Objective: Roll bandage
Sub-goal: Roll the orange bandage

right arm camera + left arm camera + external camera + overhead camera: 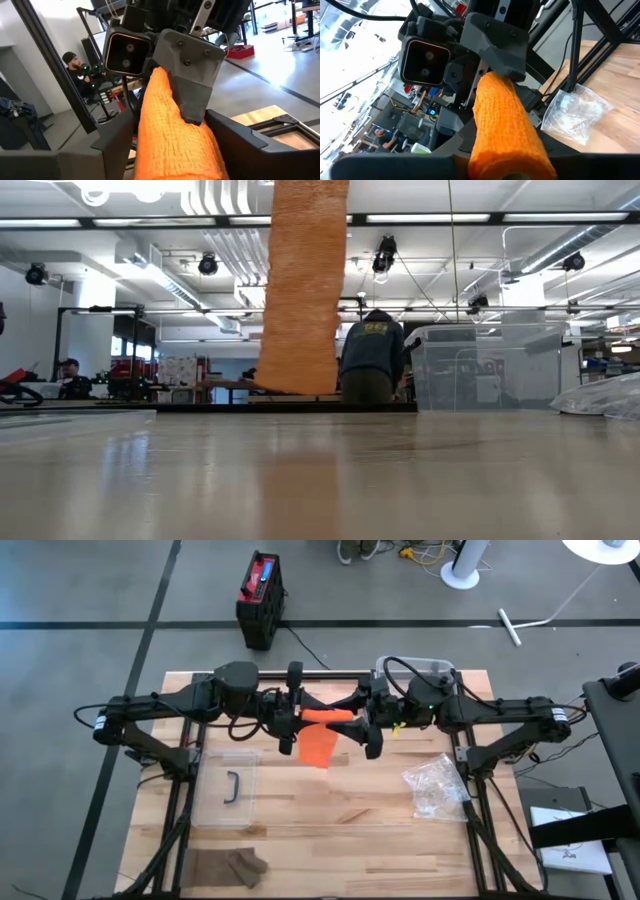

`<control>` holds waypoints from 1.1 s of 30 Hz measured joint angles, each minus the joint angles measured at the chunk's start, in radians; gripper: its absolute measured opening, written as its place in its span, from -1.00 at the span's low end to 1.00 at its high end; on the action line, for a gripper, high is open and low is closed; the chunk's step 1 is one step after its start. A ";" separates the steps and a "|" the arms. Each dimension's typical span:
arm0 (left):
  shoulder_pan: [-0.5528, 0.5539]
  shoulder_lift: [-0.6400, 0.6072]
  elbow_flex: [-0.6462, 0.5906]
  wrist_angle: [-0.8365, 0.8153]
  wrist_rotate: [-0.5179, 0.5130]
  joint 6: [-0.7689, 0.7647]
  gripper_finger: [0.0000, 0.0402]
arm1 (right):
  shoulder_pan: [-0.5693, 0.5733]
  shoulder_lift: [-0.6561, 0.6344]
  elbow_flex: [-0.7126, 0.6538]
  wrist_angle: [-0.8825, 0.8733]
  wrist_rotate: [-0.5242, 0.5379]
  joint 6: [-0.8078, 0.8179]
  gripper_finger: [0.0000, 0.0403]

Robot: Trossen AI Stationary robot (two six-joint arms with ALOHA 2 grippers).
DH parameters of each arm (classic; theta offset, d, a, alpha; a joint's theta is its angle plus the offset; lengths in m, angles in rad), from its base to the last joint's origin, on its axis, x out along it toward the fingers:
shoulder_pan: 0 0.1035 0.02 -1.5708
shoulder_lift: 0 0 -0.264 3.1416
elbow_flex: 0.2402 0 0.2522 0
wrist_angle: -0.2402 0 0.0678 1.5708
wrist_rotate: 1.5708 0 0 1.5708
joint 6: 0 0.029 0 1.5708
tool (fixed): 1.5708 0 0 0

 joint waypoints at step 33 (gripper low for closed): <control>0.004 -0.078 -0.002 -0.077 -0.083 -0.827 0.31 | 0.104 -0.006 -0.135 0.266 0.179 -0.357 -0.55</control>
